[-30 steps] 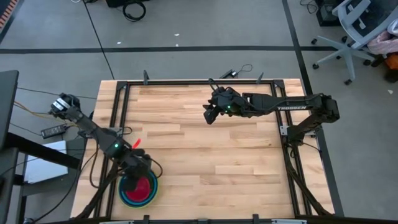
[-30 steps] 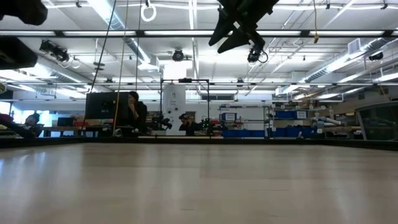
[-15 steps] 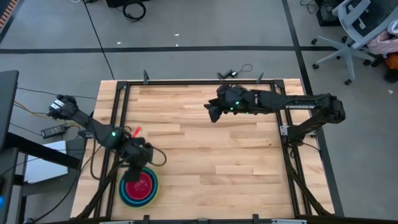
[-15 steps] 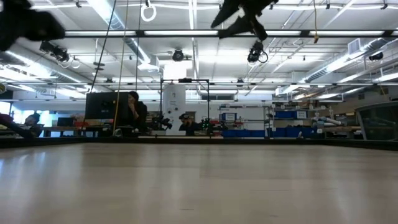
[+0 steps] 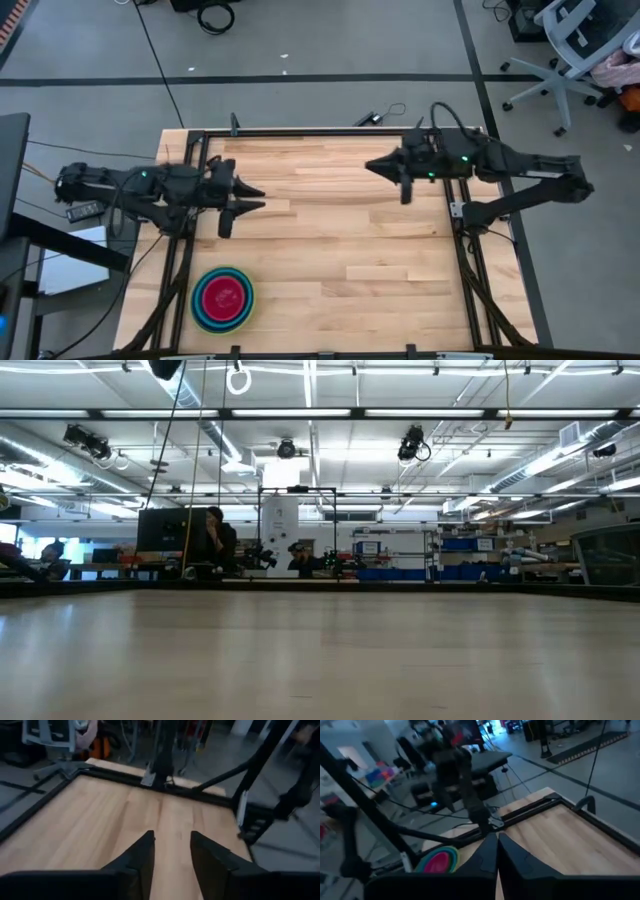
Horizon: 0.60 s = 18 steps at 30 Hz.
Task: Nest bowls inside each other
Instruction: Return to Home Position
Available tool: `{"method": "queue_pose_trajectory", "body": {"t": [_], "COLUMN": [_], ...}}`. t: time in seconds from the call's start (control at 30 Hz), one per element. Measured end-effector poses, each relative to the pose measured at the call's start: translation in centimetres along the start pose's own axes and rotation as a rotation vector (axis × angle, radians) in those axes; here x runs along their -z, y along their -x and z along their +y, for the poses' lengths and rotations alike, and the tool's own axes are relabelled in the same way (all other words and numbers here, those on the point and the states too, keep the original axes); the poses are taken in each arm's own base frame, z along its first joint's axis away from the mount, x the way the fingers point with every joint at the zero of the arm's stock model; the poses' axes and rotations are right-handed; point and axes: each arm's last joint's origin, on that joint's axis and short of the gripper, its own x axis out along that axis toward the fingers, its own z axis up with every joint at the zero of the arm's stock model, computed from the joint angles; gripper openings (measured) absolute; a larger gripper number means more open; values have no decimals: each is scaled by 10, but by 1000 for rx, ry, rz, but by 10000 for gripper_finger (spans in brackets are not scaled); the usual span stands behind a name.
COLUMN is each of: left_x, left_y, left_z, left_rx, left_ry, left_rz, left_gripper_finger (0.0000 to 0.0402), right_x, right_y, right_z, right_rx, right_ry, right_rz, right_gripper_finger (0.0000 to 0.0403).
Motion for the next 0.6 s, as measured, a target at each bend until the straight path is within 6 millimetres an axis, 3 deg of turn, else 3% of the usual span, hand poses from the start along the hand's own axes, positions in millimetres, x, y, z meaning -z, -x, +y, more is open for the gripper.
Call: {"method": "queue_pose_trajectory", "body": {"t": [0.13,0.27,0.43,0.6], "left_x": [42,71,70,67], "left_y": [-10,-20,-20,1], "left_z": [6,11,16,29], "left_rx": [52,73,27,-23], "left_ry": [78,55,-128,-153], "left_rz": [-46,-92,-127,-235], "left_gripper_finger": [95,62,11,5], "right_x": [26,63,101,109], "right_y": [16,16,16,35], "right_z": [6,4,-7,-13], "right_rx": [-60,-133,-84,-128], "right_ry": [-25,-4,50,163], "right_rz": [-35,-26,90,-18], "right_gripper_finger": [8,10,6,5]}}
